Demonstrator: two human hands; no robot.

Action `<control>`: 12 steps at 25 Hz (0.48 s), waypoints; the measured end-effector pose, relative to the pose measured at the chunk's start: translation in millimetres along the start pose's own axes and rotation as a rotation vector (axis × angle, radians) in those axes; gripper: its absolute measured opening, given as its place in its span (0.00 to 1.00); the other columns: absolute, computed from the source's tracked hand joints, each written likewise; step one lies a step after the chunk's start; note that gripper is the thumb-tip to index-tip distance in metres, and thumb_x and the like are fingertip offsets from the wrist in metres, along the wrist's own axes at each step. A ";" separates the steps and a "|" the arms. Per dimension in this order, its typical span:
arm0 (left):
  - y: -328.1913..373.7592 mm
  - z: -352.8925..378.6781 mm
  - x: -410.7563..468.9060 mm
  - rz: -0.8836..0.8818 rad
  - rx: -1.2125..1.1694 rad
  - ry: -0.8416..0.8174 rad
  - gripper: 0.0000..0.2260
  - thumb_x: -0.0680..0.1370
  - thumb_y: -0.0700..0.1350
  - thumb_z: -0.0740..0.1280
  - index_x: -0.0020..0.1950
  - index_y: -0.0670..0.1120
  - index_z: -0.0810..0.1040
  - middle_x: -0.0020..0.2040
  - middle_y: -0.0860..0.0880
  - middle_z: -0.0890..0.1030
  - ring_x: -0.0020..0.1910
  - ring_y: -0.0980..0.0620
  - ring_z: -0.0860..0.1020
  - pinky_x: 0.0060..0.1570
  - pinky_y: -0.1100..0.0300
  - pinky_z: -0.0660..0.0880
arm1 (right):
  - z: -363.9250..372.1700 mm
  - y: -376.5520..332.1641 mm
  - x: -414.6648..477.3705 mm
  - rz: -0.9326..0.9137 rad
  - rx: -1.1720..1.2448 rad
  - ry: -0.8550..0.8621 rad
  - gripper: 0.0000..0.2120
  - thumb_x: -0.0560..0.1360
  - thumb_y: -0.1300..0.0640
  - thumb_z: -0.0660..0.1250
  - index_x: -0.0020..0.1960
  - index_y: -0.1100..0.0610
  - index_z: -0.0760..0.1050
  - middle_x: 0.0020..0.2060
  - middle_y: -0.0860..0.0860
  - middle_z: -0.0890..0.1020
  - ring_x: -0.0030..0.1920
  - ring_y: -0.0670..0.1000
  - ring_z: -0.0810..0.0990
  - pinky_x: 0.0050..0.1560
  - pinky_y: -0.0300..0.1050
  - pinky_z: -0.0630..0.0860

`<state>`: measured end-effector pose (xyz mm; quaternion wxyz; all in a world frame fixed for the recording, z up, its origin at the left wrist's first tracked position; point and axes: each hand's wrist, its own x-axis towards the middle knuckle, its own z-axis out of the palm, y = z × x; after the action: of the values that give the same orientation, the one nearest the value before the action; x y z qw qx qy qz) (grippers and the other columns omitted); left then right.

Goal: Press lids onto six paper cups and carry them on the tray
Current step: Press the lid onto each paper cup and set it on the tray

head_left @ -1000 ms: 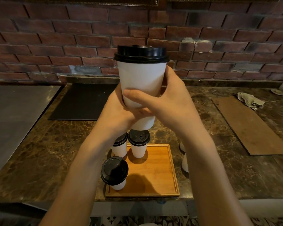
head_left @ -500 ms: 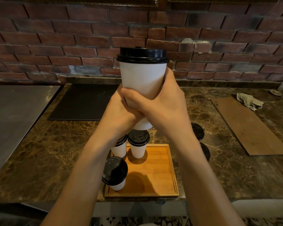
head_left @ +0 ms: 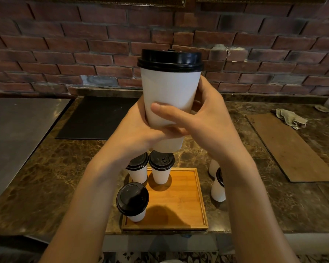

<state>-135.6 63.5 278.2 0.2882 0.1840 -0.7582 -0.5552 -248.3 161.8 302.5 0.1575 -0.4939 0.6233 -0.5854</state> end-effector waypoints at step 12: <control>-3.6 -5.3 -5.6 -0.003 -0.150 -0.191 0.29 0.62 0.47 0.76 0.62 0.54 0.73 0.54 0.54 0.81 0.56 0.55 0.79 0.48 0.65 0.77 | -12.1 11.0 2.5 0.010 0.170 -0.219 0.27 0.67 0.56 0.75 0.63 0.48 0.70 0.50 0.39 0.81 0.55 0.41 0.80 0.48 0.35 0.78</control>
<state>-128.1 61.8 274.7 0.2271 0.1091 -0.7381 -0.6259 -263.5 164.8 297.0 0.2689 -0.5367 0.5528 -0.5780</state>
